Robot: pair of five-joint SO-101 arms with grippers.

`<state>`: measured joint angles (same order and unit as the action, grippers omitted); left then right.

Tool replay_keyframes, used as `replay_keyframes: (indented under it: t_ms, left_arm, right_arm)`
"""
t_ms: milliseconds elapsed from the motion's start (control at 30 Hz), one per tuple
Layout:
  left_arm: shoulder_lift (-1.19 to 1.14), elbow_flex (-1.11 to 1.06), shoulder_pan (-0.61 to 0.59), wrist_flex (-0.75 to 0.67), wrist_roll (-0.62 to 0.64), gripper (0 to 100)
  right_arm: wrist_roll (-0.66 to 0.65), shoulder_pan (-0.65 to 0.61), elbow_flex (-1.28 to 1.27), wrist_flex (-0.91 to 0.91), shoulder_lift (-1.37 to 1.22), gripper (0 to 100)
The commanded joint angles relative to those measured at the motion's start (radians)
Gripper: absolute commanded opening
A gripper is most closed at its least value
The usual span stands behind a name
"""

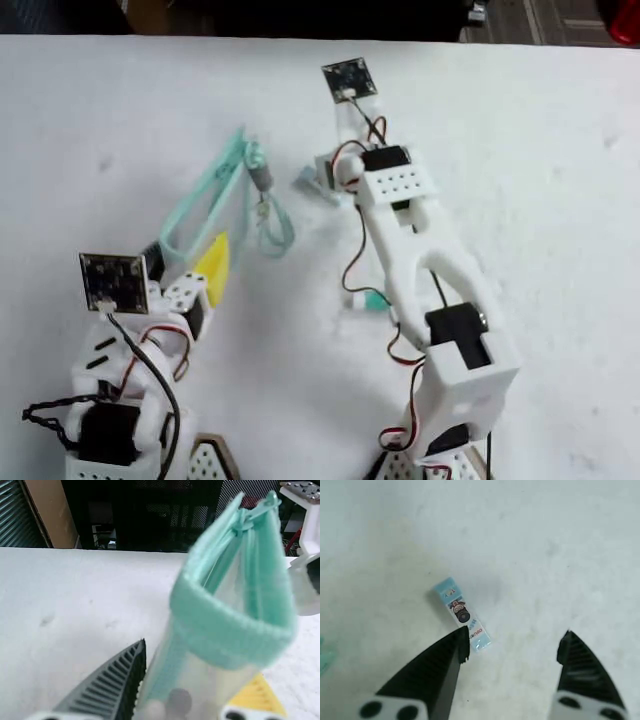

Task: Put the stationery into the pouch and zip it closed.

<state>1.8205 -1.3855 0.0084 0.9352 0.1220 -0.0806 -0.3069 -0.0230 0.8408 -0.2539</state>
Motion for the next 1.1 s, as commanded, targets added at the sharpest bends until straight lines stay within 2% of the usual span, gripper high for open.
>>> replay_keyframes:
  t_ms: [0,233,400,633,767,1067]
  left_arm:
    - [-0.002,0.005,0.012,0.006,0.005,23]
    - [-0.002,0.005,0.012,0.006,0.005,23]
    - [-0.002,0.005,0.01,0.005,0.005,23]
    - [-0.002,0.003,0.004,0.006,0.008,23]
    - [-0.002,0.003,0.004,0.006,0.009,23]
    - [-0.002,-0.011,0.004,0.0,0.009,23]
  right_arm:
    - [-0.003,-0.002,0.026,-0.01,0.007,26.9]
    - [-0.006,-0.002,0.028,0.013,0.007,26.9]
    - [-0.115,-0.027,0.051,0.031,0.004,26.9]
    - [-0.124,-0.051,0.11,0.033,-0.084,26.9]
    - [-0.124,-0.068,0.232,0.062,-0.183,27.0]
    - [-0.124,-0.105,0.706,0.24,-0.532,26.9]
